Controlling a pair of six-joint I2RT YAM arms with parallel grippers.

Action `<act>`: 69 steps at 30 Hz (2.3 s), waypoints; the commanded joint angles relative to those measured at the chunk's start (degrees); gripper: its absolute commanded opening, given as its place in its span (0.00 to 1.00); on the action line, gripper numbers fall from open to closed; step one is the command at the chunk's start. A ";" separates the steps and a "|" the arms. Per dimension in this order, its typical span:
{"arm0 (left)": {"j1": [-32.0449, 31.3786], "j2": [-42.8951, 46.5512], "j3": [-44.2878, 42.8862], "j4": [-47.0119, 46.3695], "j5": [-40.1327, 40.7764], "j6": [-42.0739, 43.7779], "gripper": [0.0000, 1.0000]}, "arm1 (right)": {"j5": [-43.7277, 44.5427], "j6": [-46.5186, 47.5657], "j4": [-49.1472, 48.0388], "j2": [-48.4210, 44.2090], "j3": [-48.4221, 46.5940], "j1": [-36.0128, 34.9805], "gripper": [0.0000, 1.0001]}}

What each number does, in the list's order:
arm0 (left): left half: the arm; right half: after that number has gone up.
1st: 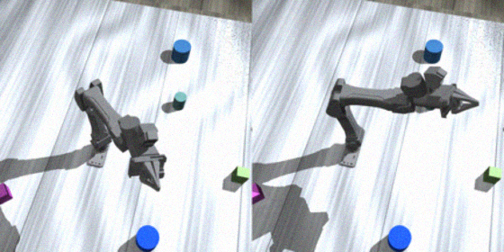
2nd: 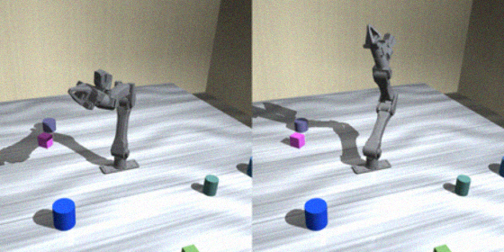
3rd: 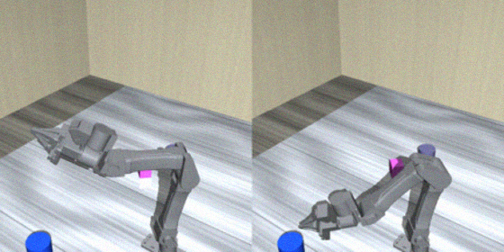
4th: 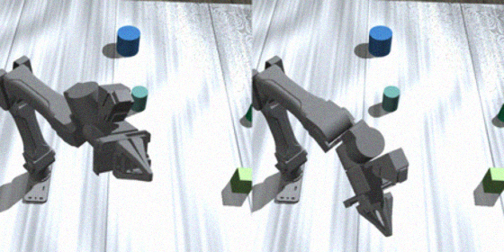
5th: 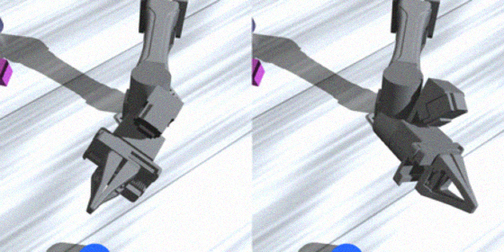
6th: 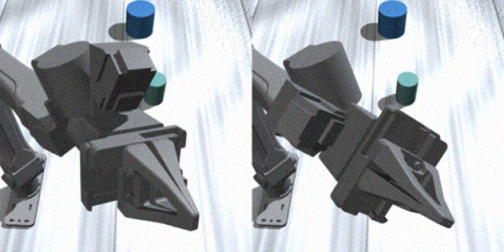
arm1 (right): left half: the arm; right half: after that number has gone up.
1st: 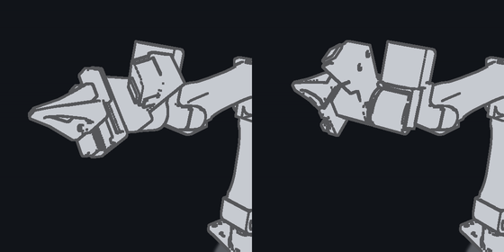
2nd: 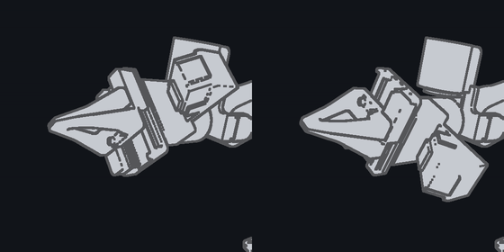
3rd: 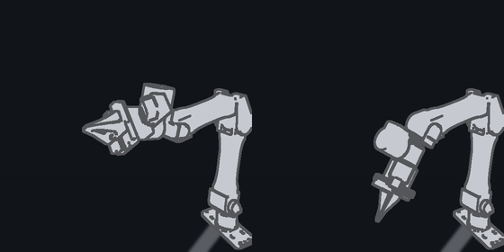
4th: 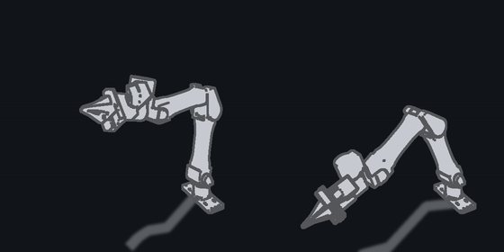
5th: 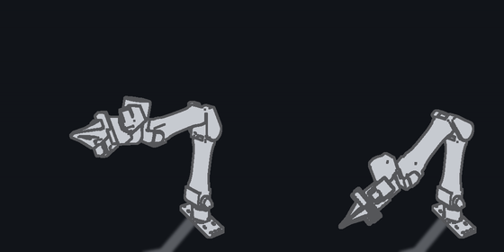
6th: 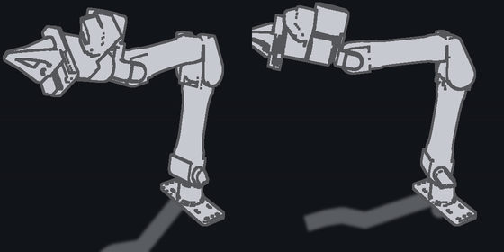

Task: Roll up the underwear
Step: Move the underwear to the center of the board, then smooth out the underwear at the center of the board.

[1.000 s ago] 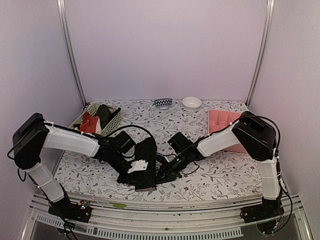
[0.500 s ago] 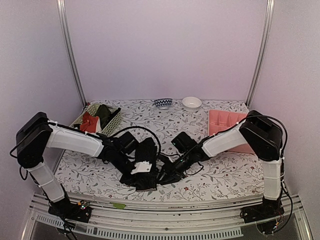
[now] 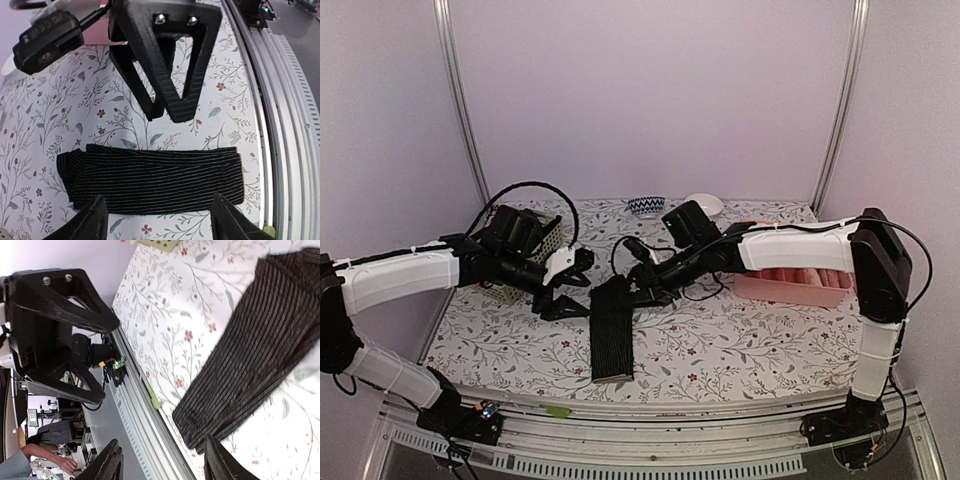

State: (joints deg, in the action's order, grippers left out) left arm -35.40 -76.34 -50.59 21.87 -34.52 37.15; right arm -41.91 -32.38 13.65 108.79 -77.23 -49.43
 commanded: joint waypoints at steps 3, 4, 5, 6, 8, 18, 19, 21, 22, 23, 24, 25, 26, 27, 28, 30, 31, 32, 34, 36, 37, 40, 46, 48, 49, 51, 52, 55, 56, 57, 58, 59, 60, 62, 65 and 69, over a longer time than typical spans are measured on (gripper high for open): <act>7.10 -0.32 1.75 -0.29 -4.36 -4.86 0.71 | -3.98 2.31 3.49 16.51 -17.10 -1.06 0.53; 7.50 -0.70 2.42 -0.90 -4.16 -5.01 0.70 | -4.62 2.53 3.73 19.41 -19.85 -1.18 0.53; 7.86 -1.34 3.22 -2.02 -3.59 -5.23 0.70 | -5.30 2.55 3.77 22.15 -22.12 -1.13 0.52; 8.21 -2.31 3.67 -3.15 -2.71 -5.76 0.70 | -5.74 2.37 3.71 24.30 -24.18 -1.01 0.51; 9.04 -5.47 2.43 -3.97 -0.58 -6.80 0.68 | -5.86 1.50 2.44 29.01 -26.61 -0.26 0.49; 13.77 -14.07 -5.31 -1.86 -6.18 -7.97 0.62 | -2.20 0.42 0.87 30.56 -16.31 5.81 0.42; 13.85 -14.17 -5.31 -1.91 -6.47 -7.68 0.62 | -1.81 0.81 0.86 29.87 -15.21 6.27 0.42; 13.77 -14.36 -5.40 -2.03 -7.45 -7.10 0.62 | -2.25 2.16 0.85 29.05 -14.75 7.68 0.42; 13.78 -14.44 -5.40 -1.97 -8.13 -6.41 0.62 | -3.02 2.61 0.86 28.69 -15.36 7.94 0.42; 13.71 -14.33 -5.40 -1.92 -8.90 -5.67 0.62 | -3.87 3.23 0.90 28.54 -16.43 7.98 0.42; 13.64 -14.03 -5.29 -1.92 -9.46 -4.80 0.62 | -5.02 3.96 1.08 28.26 -17.72 7.91 0.42; 13.48 -13.64 -5.04 -2.07 -9.80 -3.93 0.62 | -6.19 4.27 1.05 27.87 -19.18 7.87 0.42; 13.25 -13.21 -4.51 -2.21 -9.75 -3.10 0.62 | -7.18 4.35 1.03 27.29 -20.44 7.74 0.42; 12.82 -12.58 -3.94 -2.51 -9.43 -2.25 0.62 | -7.74 4.41 1.05 26.54 -21.63 7.58 0.42; 12.37 -11.79 -3.19 -2.87 -9.02 -0.80 0.62 | -8.30 4.34 0.92 24.67 -22.32 7.40 0.43; 10.89 -9.83 -0.97 -4.10 -7.56 0.96 0.61 | -9.32 3.53 0.65 21.89 -22.35 7.02 0.42; 9.89 -8.75 0.55 -5.16 -6.62 2.33 0.61 | -9.62 2.63 0.20 20.46 -21.49 6.72 0.43; 8.82 -7.60 2.07 -6.12 -5.63 3.48 0.61 | -9.79 2.03 -0.25 18.83 -19.89 6.24 0.42; 5.97 -5.47 5.18 -8.66 -2.67 5.12 0.61 | -10.15 0.74 -0.92 16.21 -15.58 4.96 0.42; 2.59 -3.97 7.84 -10.87 -0.22 6.88 0.61 | -11.11 -0.80 -2.14 14.51 -11.10 3.19 0.40; 1.26 -3.35 9.13 -11.82 0.82 7.67 0.61 | -11.39 -1.56 -3.19 14.02 -8.95 2.44 0.40; -2.38 -2.10 12.28 -14.19 3.02 9.82 0.61 | -12.20 -4.16 -6.34 14.32 -4.41 0.30 0.36; -10.06 -3.12 15.84 -18.20 7.40 11.74 0.58 | -13.34 -12.61 -18.67 18.89 3.93 -0.91 0.23; -12.54 -4.60 16.47 -19.71 9.79 12.92 0.57 | -12.12 -13.51 -18.50 20.86 5.10 -0.77 0.20; -13.73 -5.47 16.64 -20.54 11.10 13.37 0.57 | -11.53 -13.55 -18.47 21.39 5.64 -0.76 0.20; -15.66 -7.47 16.48 -21.80 13.79 14.17 0.57 | -10.90 -14.03 -18.76 22.18 7.11 -0.76 0.14; -16.47 -8.44 16.14 -21.86 14.55 14.71 0.57 | -10.73 -14.50 -19.23 22.35 7.48 -0.76 0.13; -18.01 -10.75 15.84 -23.59 16.75 16.27 0.57 | -11.38 -14.90 -20.75 21.23 10.22 -0.75 0.12; -18.16 -11.18 15.60 -23.84 16.84 16.55 0.57 | -11.45 -14.81 -20.68 20.16 9.81 -0.70 0.12; -18.25 -11.48 15.21 -23.88 16.88 16.59 0.57 | -11.66 -14.54 -20.02 19.23 9.04 -0.67 0.12; -18.30 -11.44 14.98 -23.82 16.86 16.49 0.57 | -11.95 -14.02 -19.23 18.13 8.49 -0.67 0.13; -18.30 -11.22 14.84 -23.80 16.67 16.47 0.56 | -12.11 -13.10 -18.09 16.98 6.57 -0.67 0.13; -18.30 -10.93 14.86 -23.72 16.48 16.47 0.56 | -12.30 -12.36 -17.22 15.76 4.93 -0.67 0.14; -18.30 -9.94 15.26 -23.71 16.00 16.73 0.56 | -13.25 -11.98 -17.54 14.02 3.17 -0.67 0.16; -18.34 -9.37 15.65 -24.07 15.72 16.70 0.56 | -13.86 -12.65 -19.42 12.78 2.38 -0.63 0.18; -18.39 -10.77 15.31 -24.97 16.22 16.60 0.56 | -12.53 -12.25 -17.67 15.71 1.58 -0.36 0.18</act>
State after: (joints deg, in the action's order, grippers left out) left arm -52.88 -86.87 -34.70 -1.06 -18.65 53.30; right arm -56.10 -45.52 -6.26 123.96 -74.28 -50.19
